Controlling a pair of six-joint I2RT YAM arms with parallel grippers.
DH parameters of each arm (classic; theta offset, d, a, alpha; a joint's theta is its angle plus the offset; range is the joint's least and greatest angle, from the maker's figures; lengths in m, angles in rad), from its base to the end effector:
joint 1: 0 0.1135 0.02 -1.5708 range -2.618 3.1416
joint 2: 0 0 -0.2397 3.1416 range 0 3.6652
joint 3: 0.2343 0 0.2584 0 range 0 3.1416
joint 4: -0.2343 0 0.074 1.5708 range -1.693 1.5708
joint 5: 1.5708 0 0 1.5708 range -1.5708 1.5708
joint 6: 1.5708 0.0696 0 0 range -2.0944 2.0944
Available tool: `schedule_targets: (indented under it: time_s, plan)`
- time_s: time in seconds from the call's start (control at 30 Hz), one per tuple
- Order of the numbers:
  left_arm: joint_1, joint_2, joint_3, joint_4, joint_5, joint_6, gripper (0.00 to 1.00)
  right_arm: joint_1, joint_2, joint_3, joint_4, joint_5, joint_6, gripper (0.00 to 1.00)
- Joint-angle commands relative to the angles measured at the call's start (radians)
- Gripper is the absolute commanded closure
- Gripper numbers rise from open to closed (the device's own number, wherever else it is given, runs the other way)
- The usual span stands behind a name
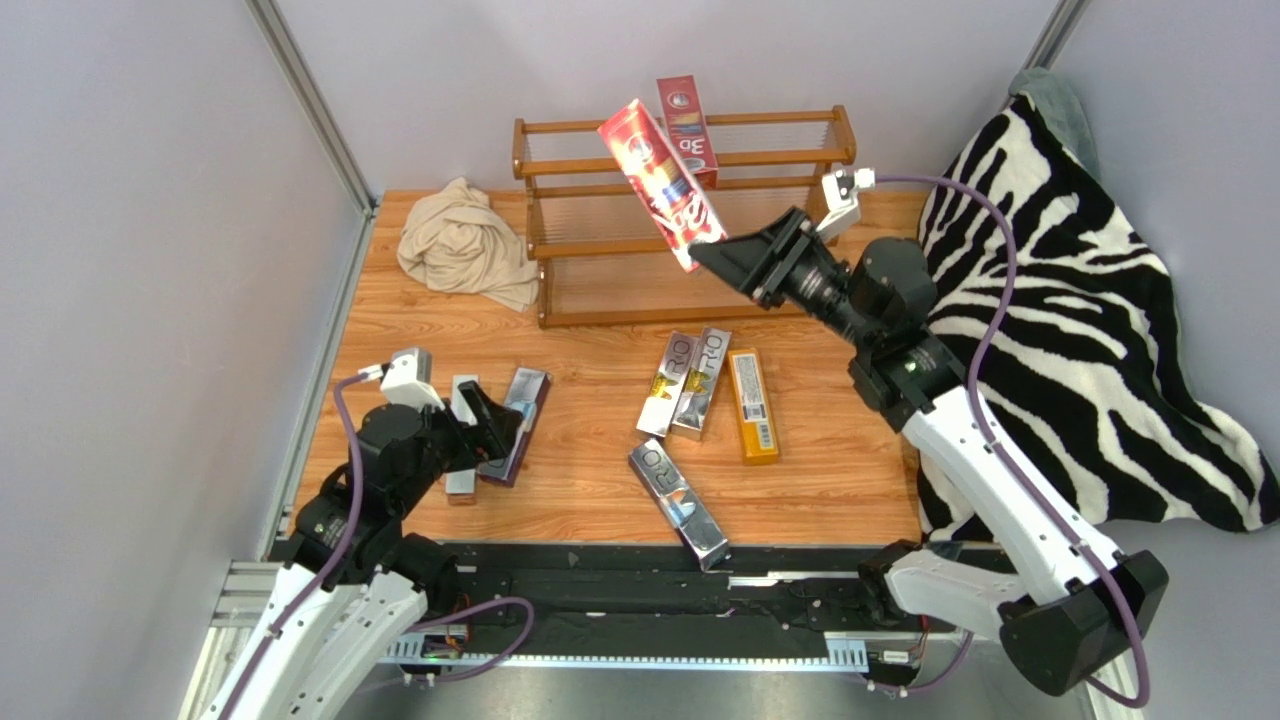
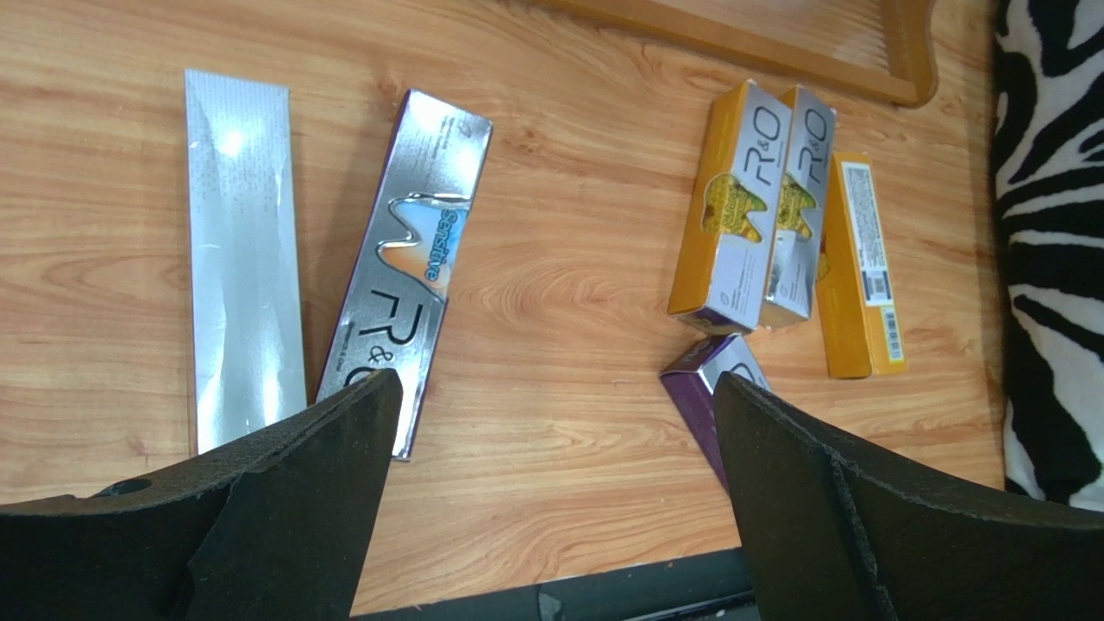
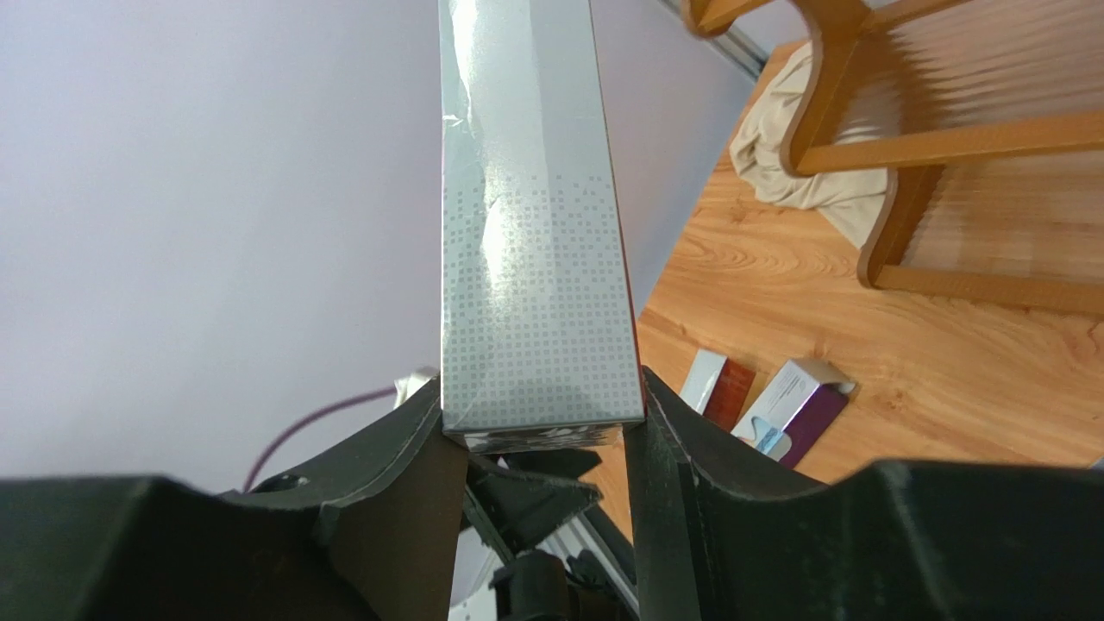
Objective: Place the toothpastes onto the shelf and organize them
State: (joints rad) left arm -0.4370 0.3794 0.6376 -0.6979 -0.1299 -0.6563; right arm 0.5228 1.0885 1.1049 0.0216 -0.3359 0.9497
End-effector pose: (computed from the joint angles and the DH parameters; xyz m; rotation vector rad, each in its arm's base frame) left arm 0.1437 -0.0572 0.2636 -0.3085 2.0291 -0.5627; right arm 0.2474 0.1690 0.3953 0.0672 1.7166 1.3927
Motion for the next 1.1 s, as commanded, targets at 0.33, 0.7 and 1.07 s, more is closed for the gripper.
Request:
schedule_targets:
  time_s: [0.33,0.7,1.07]
  plan:
    - [0.0,0.021,-0.058,0.09,0.039,-0.025,0.02,-0.343,0.211,0.269,0.064,-0.16,0.172,0.9]
    - [0.0,0.03,-0.079,0.092,0.078,-0.039,0.05,-0.415,0.412,0.372,0.084,-0.163,0.257,0.94]
    - [0.0,-0.016,-0.124,0.166,0.167,-0.019,0.05,-0.434,0.542,0.388,0.138,-0.198,0.34,0.97]
